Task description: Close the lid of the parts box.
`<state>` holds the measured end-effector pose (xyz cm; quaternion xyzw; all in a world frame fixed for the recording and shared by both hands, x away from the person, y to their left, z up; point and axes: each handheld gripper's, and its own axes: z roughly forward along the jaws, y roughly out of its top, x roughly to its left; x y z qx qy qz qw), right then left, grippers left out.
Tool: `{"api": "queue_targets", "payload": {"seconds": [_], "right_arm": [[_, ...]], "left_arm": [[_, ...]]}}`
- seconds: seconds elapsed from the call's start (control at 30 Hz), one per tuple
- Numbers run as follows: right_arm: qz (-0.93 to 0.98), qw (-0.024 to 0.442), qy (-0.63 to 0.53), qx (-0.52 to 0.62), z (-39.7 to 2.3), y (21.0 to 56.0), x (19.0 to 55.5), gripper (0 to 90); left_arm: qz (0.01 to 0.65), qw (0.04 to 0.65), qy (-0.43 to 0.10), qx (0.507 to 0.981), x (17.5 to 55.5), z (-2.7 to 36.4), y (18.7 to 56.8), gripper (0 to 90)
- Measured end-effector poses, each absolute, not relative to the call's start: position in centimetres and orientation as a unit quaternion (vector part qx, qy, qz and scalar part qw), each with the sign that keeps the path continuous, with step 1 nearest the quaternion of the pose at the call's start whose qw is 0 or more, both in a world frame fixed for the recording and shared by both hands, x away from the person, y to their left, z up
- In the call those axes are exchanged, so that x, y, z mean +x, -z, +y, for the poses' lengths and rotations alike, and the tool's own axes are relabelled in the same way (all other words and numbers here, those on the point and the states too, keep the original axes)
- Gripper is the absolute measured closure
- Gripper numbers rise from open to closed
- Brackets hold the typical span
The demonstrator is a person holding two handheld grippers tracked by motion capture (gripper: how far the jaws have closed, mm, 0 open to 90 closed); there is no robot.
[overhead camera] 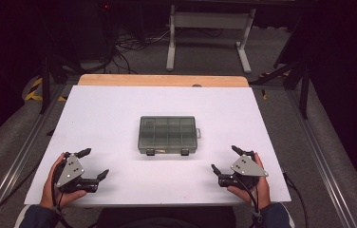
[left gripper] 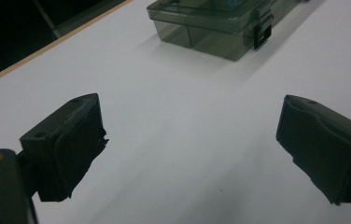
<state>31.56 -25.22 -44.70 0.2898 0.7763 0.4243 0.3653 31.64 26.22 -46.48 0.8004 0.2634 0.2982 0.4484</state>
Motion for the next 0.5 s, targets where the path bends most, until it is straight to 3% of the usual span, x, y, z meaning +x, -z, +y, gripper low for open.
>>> {"api": "queue_targets", "payload": {"seconds": [0.5], "right_arm": [[0.77,0.359,-0.435,0.298,-25.93,45.25,31.21,8.7]], "left_arm": [[0.262,0.451,-0.294,0.801,31.43,26.02,46.71,5.5]]}}
